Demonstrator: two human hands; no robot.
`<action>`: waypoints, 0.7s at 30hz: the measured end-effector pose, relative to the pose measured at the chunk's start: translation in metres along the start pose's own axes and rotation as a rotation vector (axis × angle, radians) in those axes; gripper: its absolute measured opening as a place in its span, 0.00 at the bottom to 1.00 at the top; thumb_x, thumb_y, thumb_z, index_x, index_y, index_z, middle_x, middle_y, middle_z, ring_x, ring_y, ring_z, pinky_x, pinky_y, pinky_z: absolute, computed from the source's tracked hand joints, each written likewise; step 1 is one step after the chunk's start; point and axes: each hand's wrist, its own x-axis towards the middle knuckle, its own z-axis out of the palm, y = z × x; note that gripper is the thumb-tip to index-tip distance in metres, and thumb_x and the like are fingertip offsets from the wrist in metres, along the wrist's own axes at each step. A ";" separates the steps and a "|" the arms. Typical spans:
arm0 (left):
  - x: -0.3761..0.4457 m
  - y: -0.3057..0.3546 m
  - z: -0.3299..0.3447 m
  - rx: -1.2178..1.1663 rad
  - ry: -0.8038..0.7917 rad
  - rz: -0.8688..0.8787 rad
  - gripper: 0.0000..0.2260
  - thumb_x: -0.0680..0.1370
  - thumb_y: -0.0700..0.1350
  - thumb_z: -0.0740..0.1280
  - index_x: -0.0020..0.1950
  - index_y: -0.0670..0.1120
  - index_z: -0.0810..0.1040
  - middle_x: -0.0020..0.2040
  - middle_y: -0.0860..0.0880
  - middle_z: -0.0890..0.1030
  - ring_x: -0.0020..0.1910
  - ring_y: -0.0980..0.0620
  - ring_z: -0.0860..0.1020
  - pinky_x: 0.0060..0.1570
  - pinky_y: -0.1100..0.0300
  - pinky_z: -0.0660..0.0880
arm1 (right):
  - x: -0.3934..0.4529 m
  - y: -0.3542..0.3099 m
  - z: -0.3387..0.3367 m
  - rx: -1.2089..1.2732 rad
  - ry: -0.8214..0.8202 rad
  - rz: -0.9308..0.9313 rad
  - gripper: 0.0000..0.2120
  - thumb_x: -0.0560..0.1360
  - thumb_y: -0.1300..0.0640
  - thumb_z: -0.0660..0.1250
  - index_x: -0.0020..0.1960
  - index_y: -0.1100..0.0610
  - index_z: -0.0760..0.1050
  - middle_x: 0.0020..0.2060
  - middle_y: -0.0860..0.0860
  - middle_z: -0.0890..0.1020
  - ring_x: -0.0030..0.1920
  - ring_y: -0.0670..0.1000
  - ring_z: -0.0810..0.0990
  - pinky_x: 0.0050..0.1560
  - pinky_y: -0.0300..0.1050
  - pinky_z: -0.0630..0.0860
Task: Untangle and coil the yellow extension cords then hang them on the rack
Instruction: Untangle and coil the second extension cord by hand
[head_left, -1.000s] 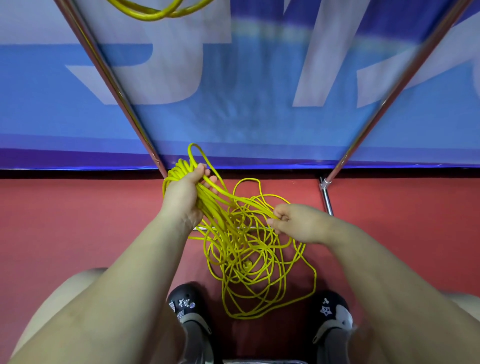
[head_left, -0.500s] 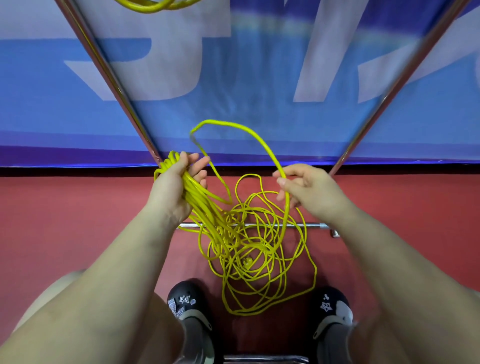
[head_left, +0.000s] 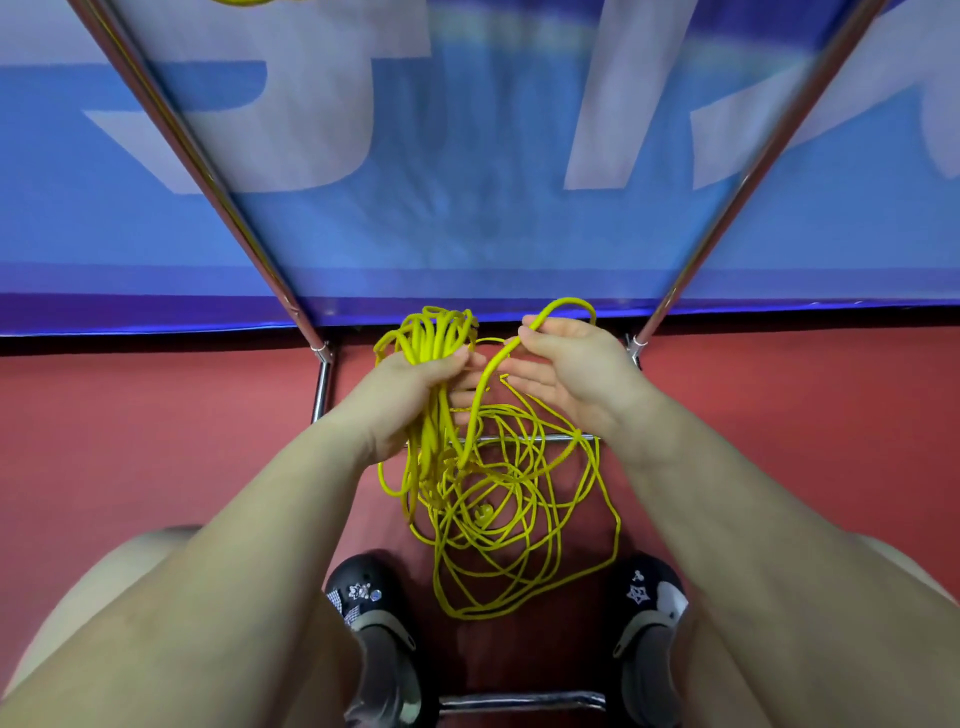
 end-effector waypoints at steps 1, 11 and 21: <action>0.000 -0.001 0.001 0.016 -0.023 -0.009 0.08 0.80 0.44 0.60 0.48 0.44 0.78 0.42 0.44 0.84 0.40 0.48 0.83 0.40 0.56 0.79 | 0.001 0.000 -0.001 0.032 0.026 0.010 0.04 0.77 0.64 0.62 0.50 0.57 0.71 0.41 0.53 0.79 0.35 0.50 0.82 0.36 0.40 0.80; 0.000 -0.010 0.006 0.225 -0.117 0.004 0.05 0.78 0.39 0.63 0.49 0.42 0.79 0.38 0.48 0.82 0.38 0.54 0.79 0.39 0.61 0.76 | 0.005 -0.008 -0.013 0.297 0.081 0.120 0.04 0.78 0.63 0.62 0.45 0.60 0.73 0.38 0.53 0.80 0.27 0.47 0.82 0.28 0.38 0.79; 0.001 -0.010 0.002 0.130 -0.014 -0.008 0.05 0.78 0.37 0.64 0.45 0.43 0.78 0.40 0.49 0.83 0.36 0.52 0.83 0.35 0.56 0.79 | 0.004 -0.009 -0.010 0.361 -0.076 0.017 0.19 0.79 0.63 0.59 0.68 0.61 0.63 0.50 0.57 0.78 0.40 0.50 0.84 0.42 0.45 0.81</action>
